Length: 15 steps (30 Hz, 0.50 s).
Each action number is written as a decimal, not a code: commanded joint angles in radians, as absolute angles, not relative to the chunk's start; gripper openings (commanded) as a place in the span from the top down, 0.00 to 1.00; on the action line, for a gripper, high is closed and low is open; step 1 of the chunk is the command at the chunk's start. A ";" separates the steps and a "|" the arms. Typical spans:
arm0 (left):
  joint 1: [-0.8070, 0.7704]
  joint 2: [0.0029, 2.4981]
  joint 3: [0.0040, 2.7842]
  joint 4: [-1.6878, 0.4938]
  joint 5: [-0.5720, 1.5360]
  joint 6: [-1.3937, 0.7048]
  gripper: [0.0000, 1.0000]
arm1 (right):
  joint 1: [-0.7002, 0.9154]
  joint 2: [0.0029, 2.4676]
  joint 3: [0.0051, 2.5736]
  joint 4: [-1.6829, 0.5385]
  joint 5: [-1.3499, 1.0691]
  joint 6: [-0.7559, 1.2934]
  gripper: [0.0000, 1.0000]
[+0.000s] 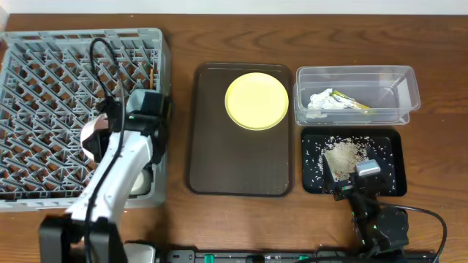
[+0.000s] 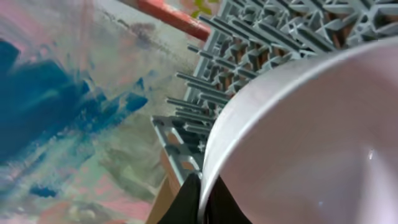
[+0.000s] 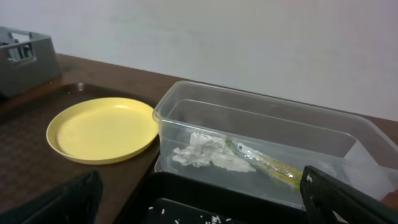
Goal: Sort waste into correct bins and load items into the dishwasher
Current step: 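Lift the pink bowl and place it upright in the dish rack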
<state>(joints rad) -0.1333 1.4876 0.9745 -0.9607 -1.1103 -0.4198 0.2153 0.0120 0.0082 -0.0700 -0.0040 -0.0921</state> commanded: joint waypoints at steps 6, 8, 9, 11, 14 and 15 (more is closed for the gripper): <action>-0.186 1.532 0.978 -0.963 -1.033 -0.408 0.94 | 0.213 0.007 0.005 -0.072 -0.008 -0.102 0.01; -0.220 1.517 0.982 -0.963 -1.035 -0.362 0.94 | 0.213 0.007 0.005 -0.072 -0.008 -0.102 0.01; -0.229 1.512 0.982 -0.963 -1.037 -0.353 0.94 | 0.213 0.007 0.005 -0.072 -0.008 -0.102 0.01; -0.247 1.507 0.982 -0.970 -1.036 -0.352 0.94 | 0.213 0.007 0.005 -0.072 -0.008 -0.102 0.01; -0.252 1.507 0.981 -0.980 -1.036 -0.353 0.94 | 0.213 0.007 0.005 -0.072 -0.008 -0.102 0.01; -0.252 1.507 0.981 -0.982 -1.036 -0.353 0.94 | 0.213 0.007 0.005 -0.072 -0.008 -0.102 0.01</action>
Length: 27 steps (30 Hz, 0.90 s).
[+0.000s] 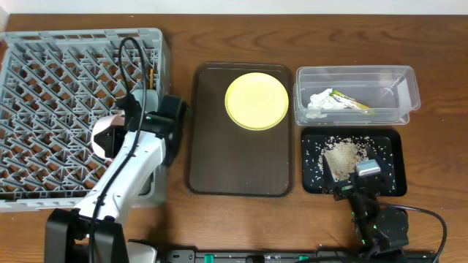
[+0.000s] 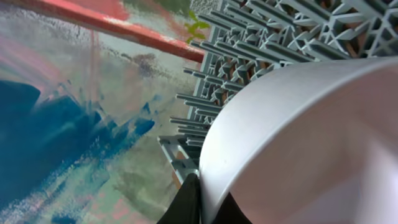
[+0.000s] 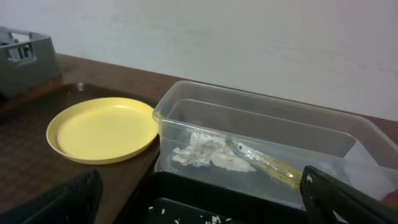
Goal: Sort waste into correct bins and load items into the dishwasher
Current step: 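Lift the pink bowl and place it upright in the dish rack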
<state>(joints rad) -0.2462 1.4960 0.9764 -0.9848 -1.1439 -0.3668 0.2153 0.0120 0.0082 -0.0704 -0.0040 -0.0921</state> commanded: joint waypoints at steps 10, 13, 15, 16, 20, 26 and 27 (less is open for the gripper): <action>-0.263 1.507 0.981 -1.005 -1.011 -0.353 0.94 | 0.213 0.007 0.005 -0.072 -0.008 -0.102 0.01; -0.268 1.507 0.981 -1.029 -0.959 -0.374 0.94 | 0.213 0.007 0.005 -0.072 -0.008 -0.102 0.01; -0.268 1.507 0.981 -1.048 -0.921 -0.406 0.94 | 0.213 0.007 0.005 -0.072 -0.008 -0.102 0.01; -0.268 1.507 0.979 -1.058 -0.916 -0.424 0.94 | 0.213 0.007 0.005 -0.072 -0.008 -0.102 0.01; -0.268 1.507 0.973 -1.070 -0.862 -0.455 0.94 | 0.213 0.007 0.005 -0.072 -0.008 -0.102 0.01; -0.268 1.507 0.973 -1.090 -0.724 -0.455 0.93 | 0.213 0.007 0.005 -0.072 -0.008 -0.102 0.01; -0.268 1.507 0.973 -1.100 -0.719 -0.454 0.90 | 0.213 0.007 0.005 -0.072 -0.008 -0.102 0.01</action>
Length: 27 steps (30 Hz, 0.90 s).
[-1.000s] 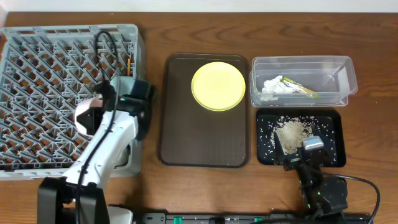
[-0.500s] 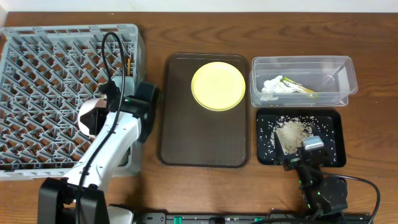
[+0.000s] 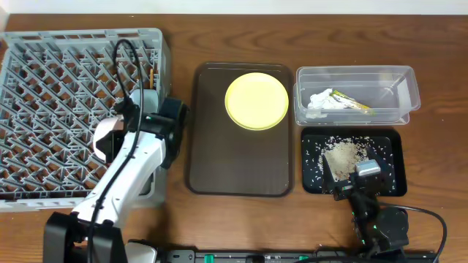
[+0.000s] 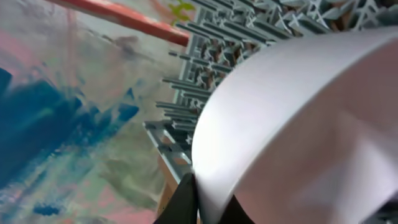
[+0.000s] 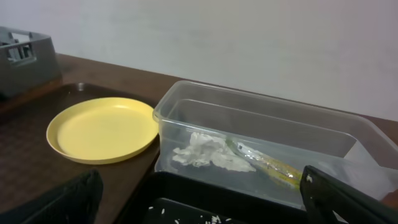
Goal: Sort waste into correct bins and load items into the dishwasher
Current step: 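Lift the pink bowl and place it upright in the dish rack, then move the left gripper to the yellow plate and grasp its edge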
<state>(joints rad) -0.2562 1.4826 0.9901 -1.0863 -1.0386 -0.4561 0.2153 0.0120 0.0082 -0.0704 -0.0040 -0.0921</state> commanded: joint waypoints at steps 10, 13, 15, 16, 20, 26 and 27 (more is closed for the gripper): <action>-0.268 1.507 1.003 -1.144 -0.482 -0.448 0.56 | 0.213 0.007 0.005 -0.072 -0.008 -0.102 0.01; -0.268 1.507 1.051 -1.170 -0.337 -0.416 0.41 | 0.213 0.007 0.005 -0.072 -0.008 -0.102 0.01; -0.268 1.507 1.105 -1.203 -0.254 -0.404 0.35 | 0.213 0.007 0.005 -0.072 -0.008 -0.102 0.01; -0.268 1.507 1.139 -1.224 -0.221 -0.400 0.32 | 0.213 0.007 0.005 -0.072 -0.008 -0.102 0.01; -0.268 1.507 1.285 -1.294 -0.128 -0.397 0.28 | 0.213 0.007 0.005 -0.072 -0.008 -0.102 0.01; -0.268 1.507 1.388 -1.220 0.067 -0.384 0.23 | 0.213 0.007 0.005 -0.072 -0.008 -0.102 0.01; -0.268 1.507 1.387 -1.194 0.102 -0.370 0.22 | 0.213 0.007 0.005 -0.072 -0.008 -0.102 0.01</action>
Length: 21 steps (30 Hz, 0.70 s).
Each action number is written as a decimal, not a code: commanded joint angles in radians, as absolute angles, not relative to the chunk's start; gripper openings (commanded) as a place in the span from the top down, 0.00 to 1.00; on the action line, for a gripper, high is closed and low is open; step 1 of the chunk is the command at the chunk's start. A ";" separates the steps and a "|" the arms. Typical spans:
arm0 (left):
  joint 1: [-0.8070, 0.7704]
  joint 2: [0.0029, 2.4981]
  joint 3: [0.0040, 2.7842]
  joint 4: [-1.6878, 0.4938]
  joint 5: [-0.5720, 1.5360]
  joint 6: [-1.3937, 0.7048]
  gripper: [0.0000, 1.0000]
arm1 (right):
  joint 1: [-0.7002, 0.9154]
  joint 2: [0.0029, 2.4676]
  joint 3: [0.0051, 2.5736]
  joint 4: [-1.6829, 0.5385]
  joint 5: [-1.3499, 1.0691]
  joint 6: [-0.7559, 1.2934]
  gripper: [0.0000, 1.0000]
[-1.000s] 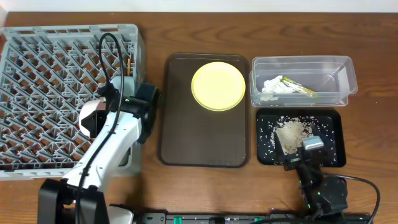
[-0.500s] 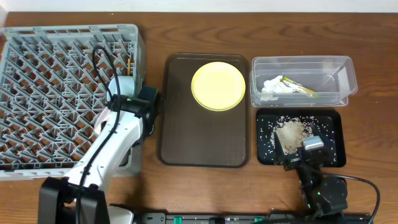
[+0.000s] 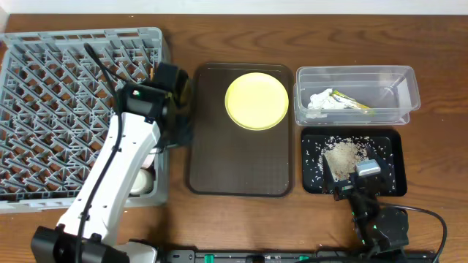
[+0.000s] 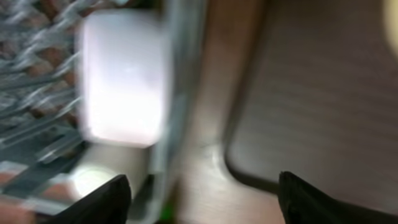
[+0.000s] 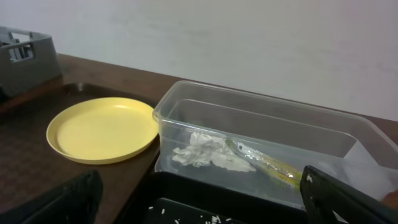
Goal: Sort waste into correct bins and load items into the dishwasher
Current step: 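Move the left gripper to the yellow plate and grasp its edge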
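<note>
My left gripper (image 3: 179, 102) (image 4: 205, 205) stands open and empty over the strip of table between the grey dish rack (image 3: 66, 95) and the brown tray (image 3: 238, 172). The left wrist view is blurred; a white bowl (image 4: 124, 78) shows in the rack's right edge, with a round white cup (image 4: 87, 180) nearer. A yellow plate (image 3: 256, 100) (image 5: 102, 129) lies at the tray's far end. My right gripper (image 3: 356, 179) (image 5: 202, 205) rests open over the black tray (image 3: 387, 146) of rice.
A clear bin (image 3: 356, 95) (image 5: 261, 137) at the back right holds crumpled tissue (image 5: 211, 154) and a yellow wrapper (image 5: 267, 163). The rack's wall rises just left of my left gripper. My left arm lies across the rack's near right corner.
My left gripper has let go of the white bowl and opened. It has moved from above the rack to its right edge, beside the brown tray. The right arm has not moved.
My left gripper held the white bowl by its rim over the rack's right part at all three earlier moments, shifting slightly. Now the bowl sits in the rack and the gripper is open beside the tray. The right gripper stayed open over the rice tray throughout.
</note>
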<state>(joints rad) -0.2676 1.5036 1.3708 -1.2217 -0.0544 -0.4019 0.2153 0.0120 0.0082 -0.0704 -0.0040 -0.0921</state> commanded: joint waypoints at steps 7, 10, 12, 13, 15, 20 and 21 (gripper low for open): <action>-0.268 1.511 1.358 -0.927 0.224 -0.295 0.03 | 0.213 0.007 0.005 -0.072 -0.008 -0.102 0.01; -0.268 1.532 1.331 -0.812 0.209 -0.281 0.04 | 0.213 0.007 0.005 -0.072 -0.008 -0.102 0.01; -0.268 1.567 1.325 -0.765 0.189 -0.281 0.09 | 0.213 0.007 0.005 -0.072 -0.008 -0.102 0.01; -0.268 1.595 1.325 -0.744 0.182 -0.281 0.10 | 0.213 0.007 0.005 -0.072 -0.008 -0.102 0.01; -0.268 1.652 1.325 -0.713 0.184 -0.281 0.11 | 0.213 0.007 0.005 -0.072 -0.008 -0.102 0.01; -0.277 1.823 1.325 -0.633 0.252 -0.281 0.18 | 0.213 0.007 0.005 -0.072 -0.008 -0.102 0.01; -0.283 1.850 1.325 -0.612 0.275 -0.281 0.20 | 0.213 0.007 0.005 -0.072 -0.008 -0.102 0.01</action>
